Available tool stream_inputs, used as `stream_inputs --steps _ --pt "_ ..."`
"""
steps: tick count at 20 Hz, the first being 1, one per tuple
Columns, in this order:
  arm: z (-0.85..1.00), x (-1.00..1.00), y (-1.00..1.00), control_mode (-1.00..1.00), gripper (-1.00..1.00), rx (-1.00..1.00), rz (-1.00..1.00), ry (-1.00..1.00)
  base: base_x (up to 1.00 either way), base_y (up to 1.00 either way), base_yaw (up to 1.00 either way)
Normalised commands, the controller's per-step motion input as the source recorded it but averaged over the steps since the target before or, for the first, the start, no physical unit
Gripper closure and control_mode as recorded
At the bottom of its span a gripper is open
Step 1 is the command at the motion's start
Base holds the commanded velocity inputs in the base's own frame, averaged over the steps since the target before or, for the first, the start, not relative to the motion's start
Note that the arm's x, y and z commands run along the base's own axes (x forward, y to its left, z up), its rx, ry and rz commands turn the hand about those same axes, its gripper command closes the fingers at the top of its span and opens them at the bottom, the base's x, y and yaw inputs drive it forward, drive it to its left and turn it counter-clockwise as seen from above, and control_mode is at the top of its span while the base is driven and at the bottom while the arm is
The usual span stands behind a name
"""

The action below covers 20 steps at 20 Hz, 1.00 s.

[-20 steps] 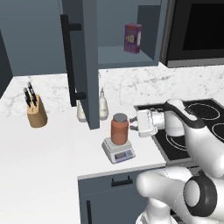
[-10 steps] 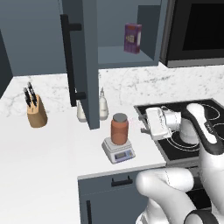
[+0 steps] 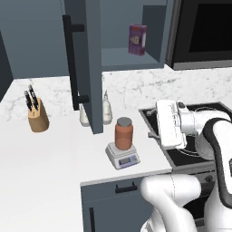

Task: Pick the honey bottle and place it on the digital scale for weighing, and close the cabinet.

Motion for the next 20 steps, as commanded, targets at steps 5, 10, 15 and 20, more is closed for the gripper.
stream_inputs --steps 5,10,15,20 --pt "0.73 -0.93 0.17 -1.00 -1.00 -0.06 0.01 -0.45 0.00 0.00 0.00" --pt "0.54 -0.79 0.41 -1.00 -1.00 -0.06 0.04 -0.47 0.00 0.00 0.00" --pt "0.24 -0.64 0.70 -1.00 -1.00 -0.02 0.00 -0.52 0.00 0.00 0.00" --pt "0.22 -0.56 0.70 -1.00 -1.00 0.00 0.00 -0.40 0.00 0.00 0.00"
